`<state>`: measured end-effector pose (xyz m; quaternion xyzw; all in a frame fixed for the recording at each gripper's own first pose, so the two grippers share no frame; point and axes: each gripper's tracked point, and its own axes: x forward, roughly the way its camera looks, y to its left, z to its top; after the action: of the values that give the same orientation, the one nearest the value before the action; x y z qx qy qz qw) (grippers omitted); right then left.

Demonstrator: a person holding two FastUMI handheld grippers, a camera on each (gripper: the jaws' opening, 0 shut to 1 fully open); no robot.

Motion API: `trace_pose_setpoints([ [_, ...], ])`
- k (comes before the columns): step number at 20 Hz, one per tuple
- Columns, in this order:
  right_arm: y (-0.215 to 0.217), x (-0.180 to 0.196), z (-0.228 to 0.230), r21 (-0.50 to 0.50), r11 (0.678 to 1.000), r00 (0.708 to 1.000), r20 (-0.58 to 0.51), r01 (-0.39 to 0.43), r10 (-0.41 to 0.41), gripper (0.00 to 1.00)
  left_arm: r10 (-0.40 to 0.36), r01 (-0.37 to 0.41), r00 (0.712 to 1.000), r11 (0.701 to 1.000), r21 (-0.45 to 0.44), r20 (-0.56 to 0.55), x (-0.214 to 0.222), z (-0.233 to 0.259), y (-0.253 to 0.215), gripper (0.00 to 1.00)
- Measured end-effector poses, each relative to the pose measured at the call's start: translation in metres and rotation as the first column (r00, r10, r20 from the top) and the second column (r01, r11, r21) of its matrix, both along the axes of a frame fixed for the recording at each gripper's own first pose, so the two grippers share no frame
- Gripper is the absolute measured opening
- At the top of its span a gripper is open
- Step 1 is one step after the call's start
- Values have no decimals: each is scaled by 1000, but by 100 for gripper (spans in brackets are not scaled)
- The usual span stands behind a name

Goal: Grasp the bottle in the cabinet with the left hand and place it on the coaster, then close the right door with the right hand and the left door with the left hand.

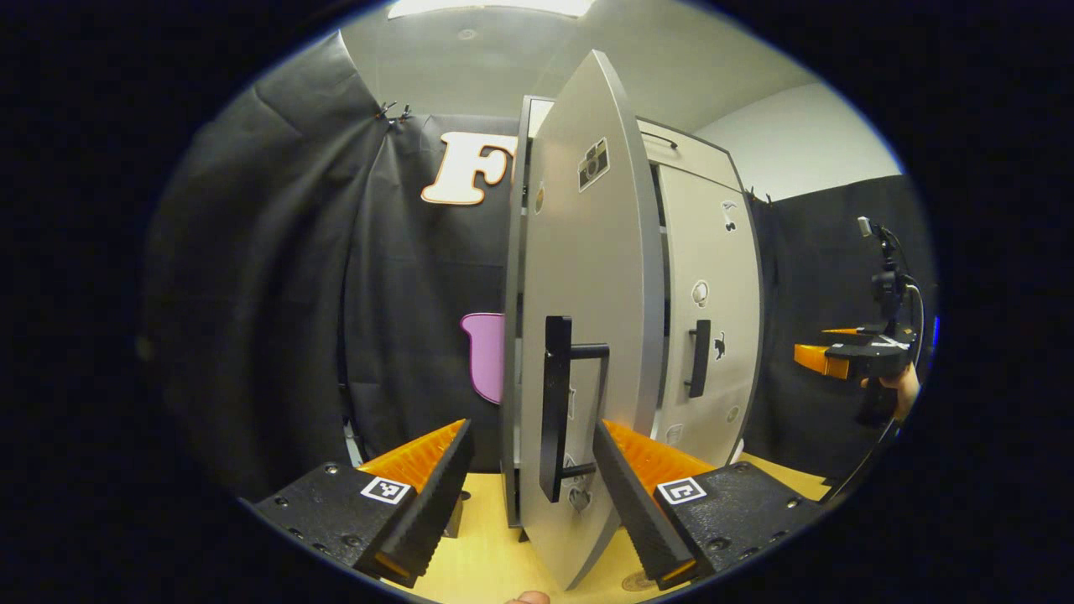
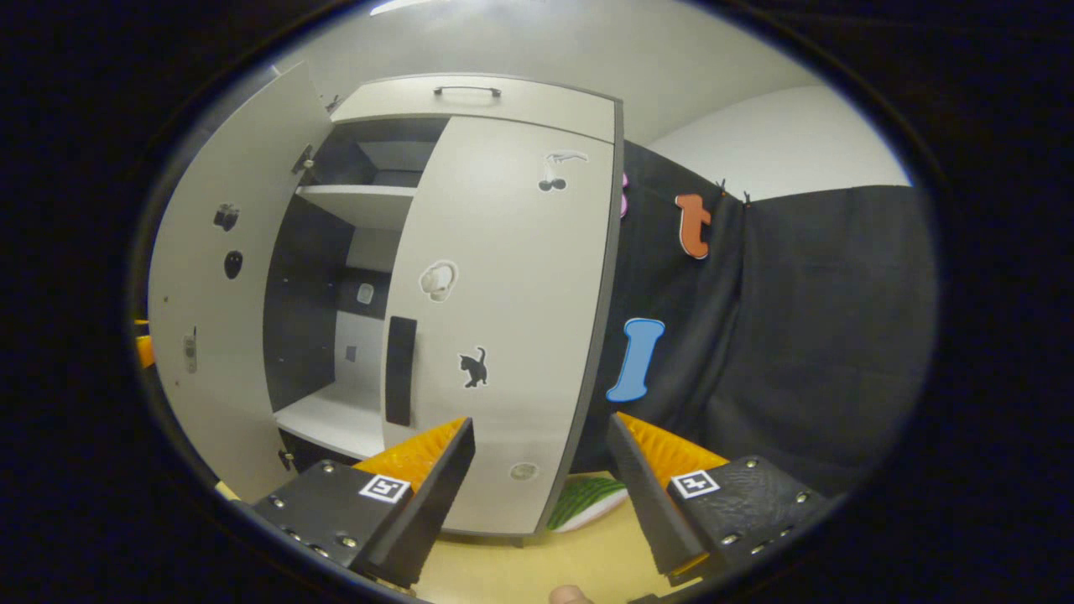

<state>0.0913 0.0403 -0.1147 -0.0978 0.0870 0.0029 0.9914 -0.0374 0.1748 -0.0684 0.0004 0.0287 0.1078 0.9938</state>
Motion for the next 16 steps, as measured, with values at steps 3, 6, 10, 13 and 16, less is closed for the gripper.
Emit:
trace_pose_setpoints([
  [3, -17, -9, -3, -9, 1000, 1000, -13, 26, -26, 98, -21, 21, 1000, 1000, 19, 7, 11, 0, -15, 91],
  [6, -32, -17, -7, 0, 999, 998, -30, 51, -51, 100, -28, 28, 1000, 999, 19, -2, 22, -4, -22, 91],
  [10, -44, -24, -6, -11, 998, 997, -28, 66, -66, 96, -13, 13, 1000, 1000, 22, 10, 31, -1, -20, 92],
  [13, -50, -25, -5, -5, 997, 996, -28, 80, -80, 95, -27, 27, 999, 999, -25, 18, 37, -3, -24, 91],
  [16, -50, -24, -5, 1, 997, 997, -29, 78, -78, 96, -41, 42, 999, 999, -33, 23, 44, -4, -31, 91],
])
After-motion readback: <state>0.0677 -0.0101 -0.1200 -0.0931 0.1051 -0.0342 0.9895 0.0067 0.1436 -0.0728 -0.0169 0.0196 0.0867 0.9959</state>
